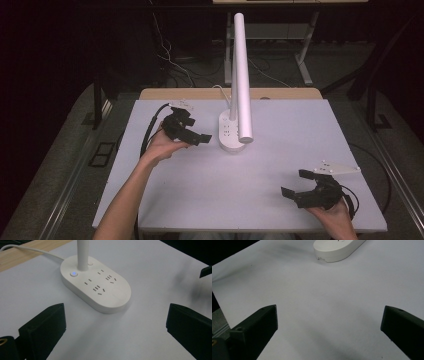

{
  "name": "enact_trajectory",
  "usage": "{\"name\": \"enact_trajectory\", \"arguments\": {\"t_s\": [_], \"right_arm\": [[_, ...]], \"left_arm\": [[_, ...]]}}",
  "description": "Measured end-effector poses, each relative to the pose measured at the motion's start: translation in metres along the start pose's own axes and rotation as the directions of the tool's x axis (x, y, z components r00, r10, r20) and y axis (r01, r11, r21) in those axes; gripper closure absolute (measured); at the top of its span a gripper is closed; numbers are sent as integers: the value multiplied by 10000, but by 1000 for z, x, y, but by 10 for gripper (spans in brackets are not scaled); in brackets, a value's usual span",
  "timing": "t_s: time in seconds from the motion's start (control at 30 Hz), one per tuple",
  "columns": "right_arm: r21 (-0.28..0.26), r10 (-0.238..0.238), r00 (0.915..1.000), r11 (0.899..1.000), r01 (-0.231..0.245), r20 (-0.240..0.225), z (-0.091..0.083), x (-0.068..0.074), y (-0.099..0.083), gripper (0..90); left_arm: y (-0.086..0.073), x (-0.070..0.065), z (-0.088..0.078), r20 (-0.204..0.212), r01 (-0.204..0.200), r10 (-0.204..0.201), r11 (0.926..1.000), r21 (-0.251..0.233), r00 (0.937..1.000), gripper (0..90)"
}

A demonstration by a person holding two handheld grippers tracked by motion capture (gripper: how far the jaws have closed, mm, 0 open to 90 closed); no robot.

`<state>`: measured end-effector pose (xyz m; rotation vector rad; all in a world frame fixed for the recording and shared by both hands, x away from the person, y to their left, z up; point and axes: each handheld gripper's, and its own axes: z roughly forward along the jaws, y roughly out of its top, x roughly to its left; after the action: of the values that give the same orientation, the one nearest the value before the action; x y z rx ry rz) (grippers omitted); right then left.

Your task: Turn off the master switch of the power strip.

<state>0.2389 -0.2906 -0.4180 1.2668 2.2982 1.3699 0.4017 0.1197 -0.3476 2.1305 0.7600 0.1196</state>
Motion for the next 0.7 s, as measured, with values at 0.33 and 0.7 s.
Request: {"name": "enact_trajectory", "arguments": {"t_s": [0.33,0.7], "right_arm": [[18,43,10000,10000,-42,-26,0,0,0,2],[5,24,10000,10000,-24,-5,0,-1,-1,2]], "left_arm": [[13,9,12,-106,-53,55,9998,168,9999,21],[26,25,22,-351,163,-153,9995,273,9993,24]]}}
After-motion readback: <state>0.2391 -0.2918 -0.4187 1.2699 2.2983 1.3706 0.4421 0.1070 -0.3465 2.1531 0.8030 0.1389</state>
